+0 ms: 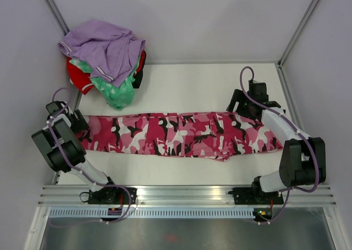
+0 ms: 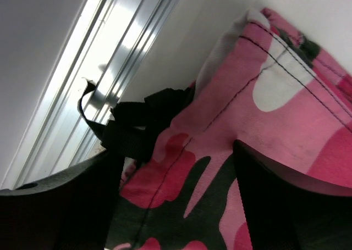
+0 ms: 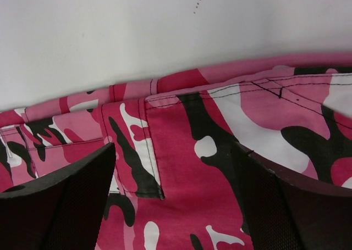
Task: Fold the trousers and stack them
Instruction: Fold the trousers
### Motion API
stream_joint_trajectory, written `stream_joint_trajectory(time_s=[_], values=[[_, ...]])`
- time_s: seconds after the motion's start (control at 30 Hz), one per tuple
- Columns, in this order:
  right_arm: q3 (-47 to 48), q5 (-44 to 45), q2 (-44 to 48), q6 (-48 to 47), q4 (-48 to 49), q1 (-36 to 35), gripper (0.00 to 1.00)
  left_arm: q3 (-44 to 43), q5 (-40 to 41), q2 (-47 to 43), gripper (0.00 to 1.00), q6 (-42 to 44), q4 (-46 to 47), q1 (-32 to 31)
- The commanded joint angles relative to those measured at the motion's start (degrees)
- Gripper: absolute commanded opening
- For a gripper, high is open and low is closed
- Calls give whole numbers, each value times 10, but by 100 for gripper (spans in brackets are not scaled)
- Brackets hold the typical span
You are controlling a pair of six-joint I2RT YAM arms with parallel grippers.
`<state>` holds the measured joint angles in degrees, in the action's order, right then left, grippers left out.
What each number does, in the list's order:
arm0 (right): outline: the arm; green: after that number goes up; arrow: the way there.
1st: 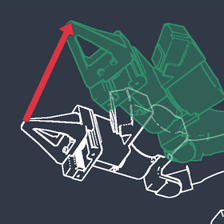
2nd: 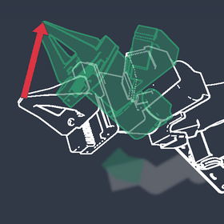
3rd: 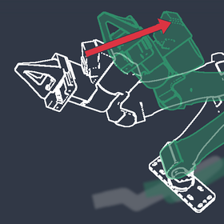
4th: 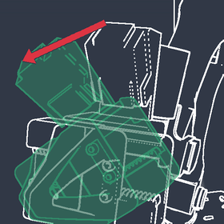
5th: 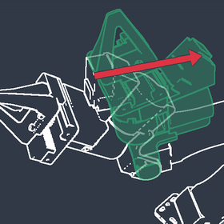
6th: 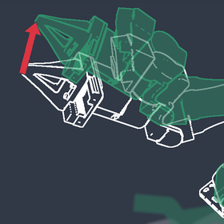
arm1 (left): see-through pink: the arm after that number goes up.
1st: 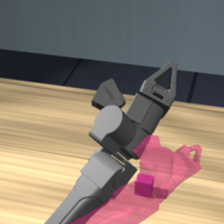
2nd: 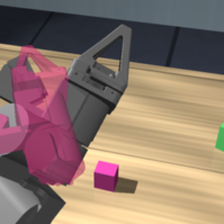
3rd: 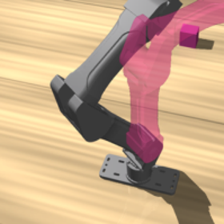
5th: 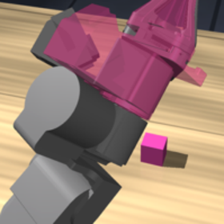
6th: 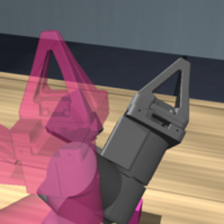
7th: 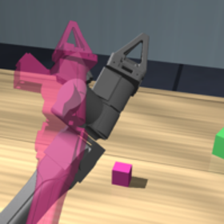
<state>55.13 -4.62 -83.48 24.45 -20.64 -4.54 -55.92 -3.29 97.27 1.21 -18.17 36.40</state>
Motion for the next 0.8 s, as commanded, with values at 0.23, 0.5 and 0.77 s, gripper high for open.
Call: stream_joint_trajectory(time_s=[0.23, 0.5, 0.77], values=[[6, 43, 13, 3, -16, 1, 91, -23, -49, 59, 70, 15, -6, -2], [-7, 68, 33, 1, -21, 1, 91, -49, -70, 70, 25, 24, -54, -22], [-23, 80, 68, 0, -19, 1, 91, -75, -108, -18, 2, -6, -124, -34]])
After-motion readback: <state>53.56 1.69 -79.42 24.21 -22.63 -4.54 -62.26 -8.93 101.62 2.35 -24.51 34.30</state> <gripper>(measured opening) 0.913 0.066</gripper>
